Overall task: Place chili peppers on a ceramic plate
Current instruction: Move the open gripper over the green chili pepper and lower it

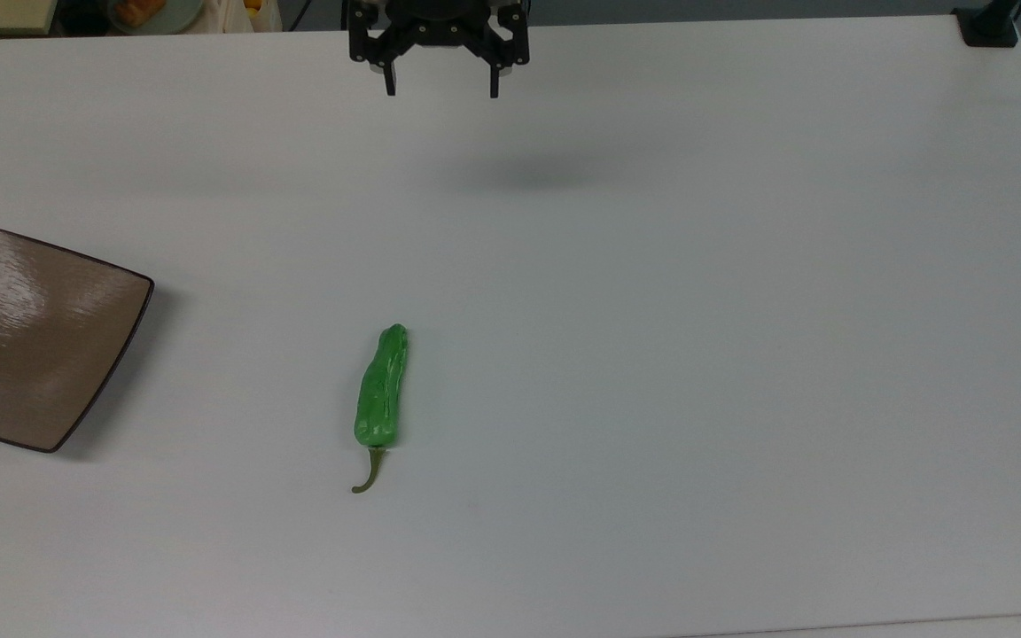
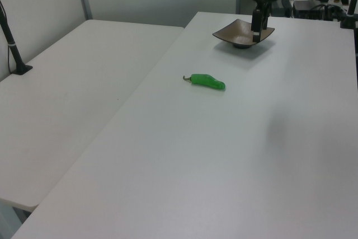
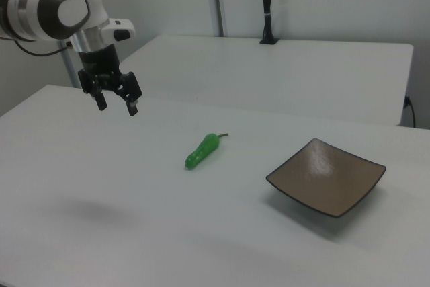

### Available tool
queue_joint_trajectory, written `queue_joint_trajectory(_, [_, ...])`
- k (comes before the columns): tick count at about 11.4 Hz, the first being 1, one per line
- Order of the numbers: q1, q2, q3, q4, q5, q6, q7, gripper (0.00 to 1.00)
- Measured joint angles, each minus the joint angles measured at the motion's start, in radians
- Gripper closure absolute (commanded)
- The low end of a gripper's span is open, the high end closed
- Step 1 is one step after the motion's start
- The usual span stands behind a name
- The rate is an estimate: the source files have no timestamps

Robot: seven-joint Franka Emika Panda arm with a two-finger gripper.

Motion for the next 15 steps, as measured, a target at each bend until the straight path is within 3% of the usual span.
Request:
queue_joint_trajectory(11, [-0.003, -0.005, -0.005, 0.0, 0.0, 0.005, -0.01, 0.0])
queue_joint_trajectory(15, [-0.009, 0.04, -0.006, -0.003, 0.0, 0.226, 0.104, 0.0])
